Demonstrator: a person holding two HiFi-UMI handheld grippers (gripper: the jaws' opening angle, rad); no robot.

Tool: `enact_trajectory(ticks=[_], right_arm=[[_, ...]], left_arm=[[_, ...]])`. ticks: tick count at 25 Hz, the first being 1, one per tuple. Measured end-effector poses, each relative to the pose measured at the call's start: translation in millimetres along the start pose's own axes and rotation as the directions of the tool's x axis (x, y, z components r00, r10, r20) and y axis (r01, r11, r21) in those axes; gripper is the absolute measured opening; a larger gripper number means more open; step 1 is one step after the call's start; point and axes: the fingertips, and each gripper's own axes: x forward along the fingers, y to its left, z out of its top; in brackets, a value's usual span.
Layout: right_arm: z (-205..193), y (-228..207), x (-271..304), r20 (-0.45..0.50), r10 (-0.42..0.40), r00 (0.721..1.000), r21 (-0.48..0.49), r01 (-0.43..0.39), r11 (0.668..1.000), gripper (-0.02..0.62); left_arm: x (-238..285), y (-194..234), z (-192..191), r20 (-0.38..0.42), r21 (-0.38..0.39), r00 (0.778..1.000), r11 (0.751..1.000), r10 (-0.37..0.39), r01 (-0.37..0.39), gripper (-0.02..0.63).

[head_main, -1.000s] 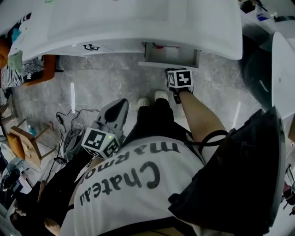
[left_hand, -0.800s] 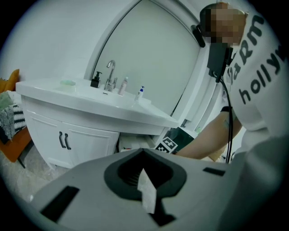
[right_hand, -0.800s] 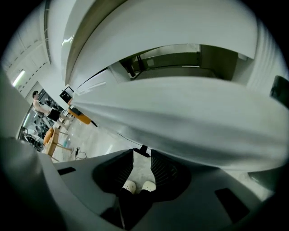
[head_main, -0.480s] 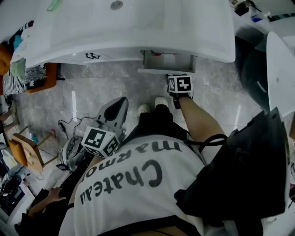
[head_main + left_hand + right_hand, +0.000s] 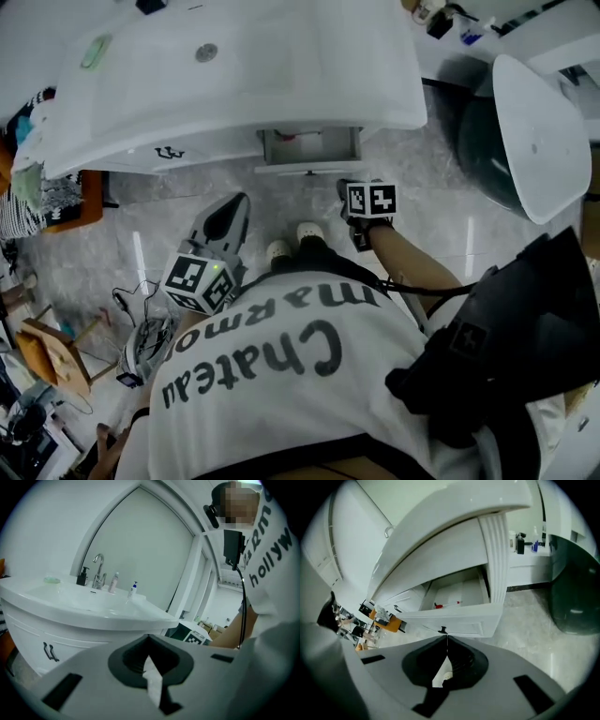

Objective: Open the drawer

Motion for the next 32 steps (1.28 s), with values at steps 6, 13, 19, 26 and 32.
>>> enact_trajectory(ticks=[6, 13, 19, 26, 32], right_arm=[[38.7, -0.9, -86.9, 0.207, 0.029, 0.978, 0.029, -0.036, 0.999, 0.012], [115.1, 34.8, -190.2, 0.525, 0.103, 0.845, 0.016, -0.131, 0.991, 0.011], [142.5, 65.2, -246.0, 0.600, 0.128, 0.790, -0.168, -0.033, 0.985, 0.011], [129.5, 76.1, -252.1, 0.599, 0.131, 0.790, -0.192, -0.018, 0.981, 0.011], [118.0, 80.3, -249.4, 0.589, 0.121, 0.799, -0.206, 0.004, 0.979, 0.011]], left_arm=[[6.0, -6.6, 18.0, 0.022, 0.026, 0.999, 0.999, -0.030, 0.029, 0.000], [-10.4, -18.3, 72.6, 0.127, -0.036, 0.987, 0.994, -0.098, 0.104, 0.000], [-26.6, -23.0, 96.5, 0.172, -0.001, 0.981, 0.996, -0.093, 0.095, 0.000], [-37.9, -18.6, 89.8, 0.194, -0.003, 0.979, 0.998, -0.056, 0.058, 0.000], [-46.1, -14.6, 86.8, 0.211, -0.021, 0.977, 0.999, -0.030, 0.036, 0.000]])
